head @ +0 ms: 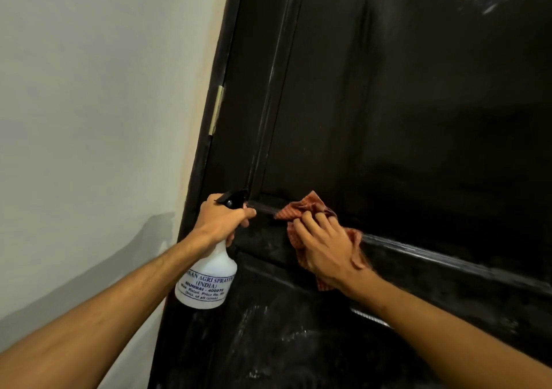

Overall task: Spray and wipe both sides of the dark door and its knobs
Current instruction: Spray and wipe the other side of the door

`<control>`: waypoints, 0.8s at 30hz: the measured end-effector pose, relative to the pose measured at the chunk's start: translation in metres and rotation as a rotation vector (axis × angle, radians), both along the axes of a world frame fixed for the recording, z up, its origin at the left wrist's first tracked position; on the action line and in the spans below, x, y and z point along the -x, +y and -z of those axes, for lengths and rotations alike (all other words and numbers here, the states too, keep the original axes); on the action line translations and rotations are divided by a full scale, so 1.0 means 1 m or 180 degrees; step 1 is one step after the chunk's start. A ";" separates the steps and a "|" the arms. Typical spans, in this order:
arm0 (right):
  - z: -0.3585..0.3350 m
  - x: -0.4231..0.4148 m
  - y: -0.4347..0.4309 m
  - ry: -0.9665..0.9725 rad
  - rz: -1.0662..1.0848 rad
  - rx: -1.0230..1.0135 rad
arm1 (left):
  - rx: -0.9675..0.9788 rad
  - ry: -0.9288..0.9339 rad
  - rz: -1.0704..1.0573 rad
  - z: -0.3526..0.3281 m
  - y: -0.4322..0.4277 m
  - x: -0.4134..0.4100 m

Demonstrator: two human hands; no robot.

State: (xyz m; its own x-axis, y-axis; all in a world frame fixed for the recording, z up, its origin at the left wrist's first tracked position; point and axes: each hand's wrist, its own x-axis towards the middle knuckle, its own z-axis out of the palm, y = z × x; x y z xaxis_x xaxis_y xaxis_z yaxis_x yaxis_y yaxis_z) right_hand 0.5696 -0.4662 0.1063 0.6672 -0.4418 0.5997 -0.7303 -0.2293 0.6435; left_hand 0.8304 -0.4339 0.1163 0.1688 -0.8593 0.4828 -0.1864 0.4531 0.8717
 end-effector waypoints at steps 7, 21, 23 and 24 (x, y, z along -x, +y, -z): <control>-0.008 0.048 0.043 -0.0570 0.0259 0.0136 | -0.0181 -0.0101 0.0321 0.013 0.024 0.042; 0.048 0.190 0.133 -0.0885 0.0831 0.0286 | -0.0197 -0.0549 0.0883 0.013 0.064 0.175; 0.038 0.211 0.147 -0.1118 0.0860 0.0351 | -0.0189 -0.0536 0.1022 0.014 0.070 0.197; 0.030 0.224 0.156 -0.1660 0.0929 0.0524 | -0.0204 -0.0531 0.1114 0.016 0.075 0.211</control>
